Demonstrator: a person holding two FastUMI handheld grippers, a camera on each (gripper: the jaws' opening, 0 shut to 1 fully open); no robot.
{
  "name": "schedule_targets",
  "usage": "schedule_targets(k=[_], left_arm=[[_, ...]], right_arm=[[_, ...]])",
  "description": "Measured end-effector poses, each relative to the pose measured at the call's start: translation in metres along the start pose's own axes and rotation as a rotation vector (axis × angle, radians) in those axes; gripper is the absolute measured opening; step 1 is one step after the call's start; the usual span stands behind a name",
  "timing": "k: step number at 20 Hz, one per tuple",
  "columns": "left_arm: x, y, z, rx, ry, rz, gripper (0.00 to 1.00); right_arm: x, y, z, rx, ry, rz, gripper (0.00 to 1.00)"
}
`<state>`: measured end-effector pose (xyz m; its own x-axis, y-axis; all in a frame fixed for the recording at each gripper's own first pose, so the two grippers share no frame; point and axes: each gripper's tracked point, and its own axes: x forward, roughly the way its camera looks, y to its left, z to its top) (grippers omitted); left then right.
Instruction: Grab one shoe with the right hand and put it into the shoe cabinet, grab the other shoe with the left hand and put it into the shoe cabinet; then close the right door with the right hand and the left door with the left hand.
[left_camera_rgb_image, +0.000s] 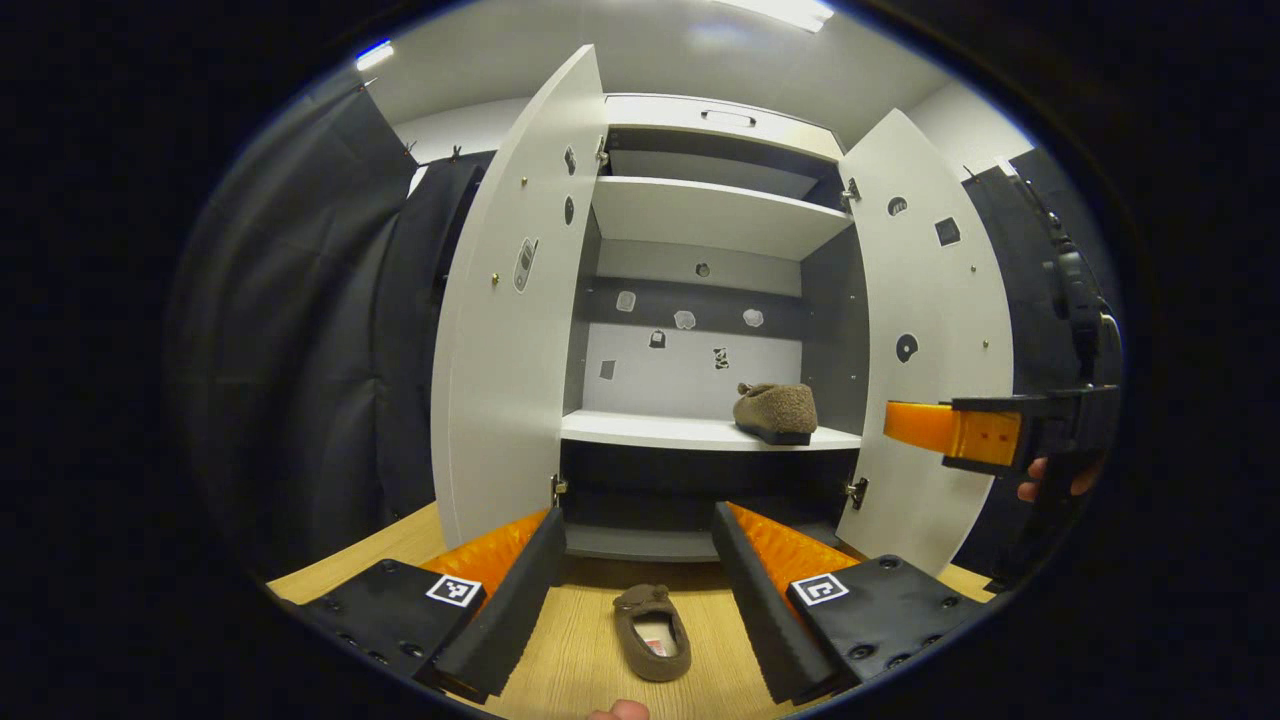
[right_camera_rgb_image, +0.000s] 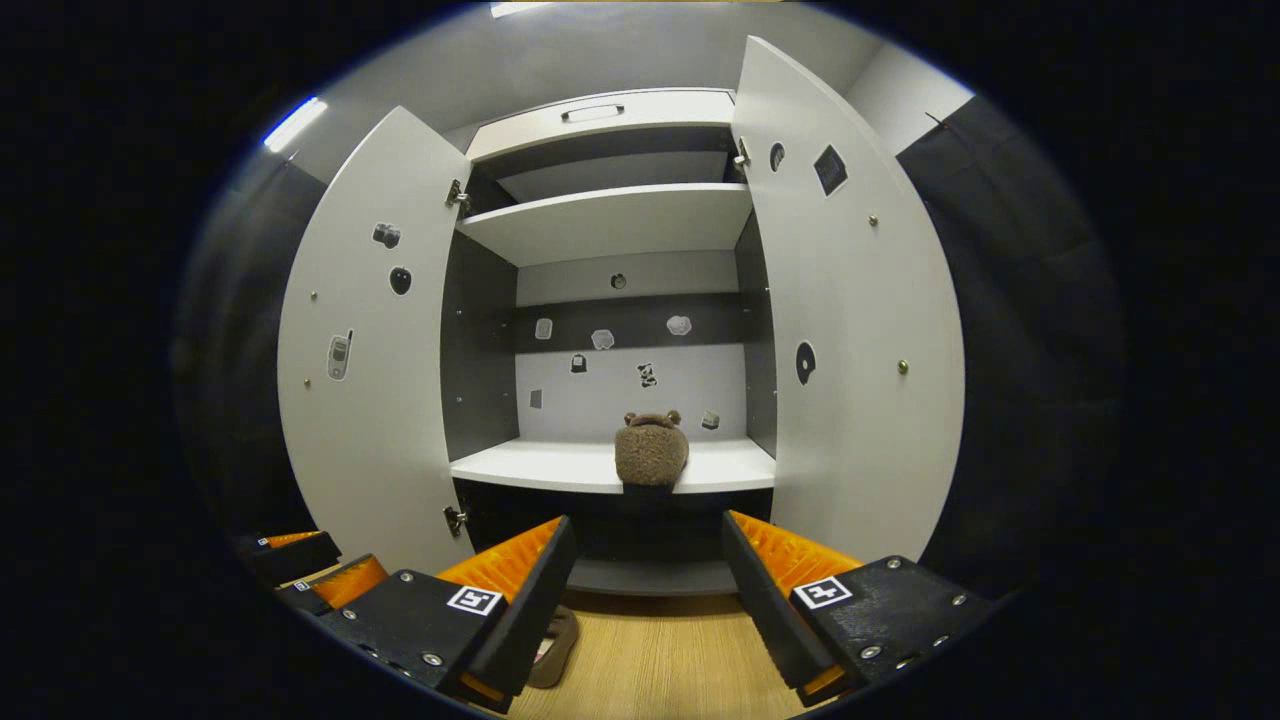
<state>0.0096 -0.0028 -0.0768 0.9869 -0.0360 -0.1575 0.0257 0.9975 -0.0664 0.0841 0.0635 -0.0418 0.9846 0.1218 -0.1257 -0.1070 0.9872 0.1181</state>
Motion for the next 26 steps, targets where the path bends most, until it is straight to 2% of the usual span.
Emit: schedule_targets(k=[3, 5, 6, 8, 13, 16, 26], left_arm=[[0.012, -0.006, -0.025, -0.026, 0.081, -0.03, 0.98], [0.03, -0.008, -0.058, -0.049, 0.184, -0.065, 0.96], [0.04, -0.01, -0.077, -0.059, 0.241, -0.085, 0.99], [0.055, -0.008, -0.118, -0.078, 0.352, -0.102, 0.97], [0.087, 0.011, -0.233, -0.109, 0.604, -0.067, 0.98], [0.097, 0.024, -0.276, -0.13, 0.67, -0.033, 0.98], [0.145, 0.049, -0.321, -0.08, 0.676, 0.038, 0.98]], right_arm=[[-0.018, -0.013, -0.003, -0.043, -0.03, -0.02, 0.9], [-0.03, -0.013, -0.006, -0.076, -0.035, -0.012, 0.9], [-0.034, -0.013, -0.007, -0.082, -0.035, -0.005, 0.9], [-0.042, -0.013, -0.009, -0.077, -0.034, -0.002, 0.9], [-0.058, -0.024, -0.017, -0.053, 0.009, -0.017, 0.9], [-0.064, -0.034, -0.02, -0.078, 0.028, -0.04, 0.9], [-0.043, -0.033, -0.022, -0.076, 0.038, -0.036, 0.91]])
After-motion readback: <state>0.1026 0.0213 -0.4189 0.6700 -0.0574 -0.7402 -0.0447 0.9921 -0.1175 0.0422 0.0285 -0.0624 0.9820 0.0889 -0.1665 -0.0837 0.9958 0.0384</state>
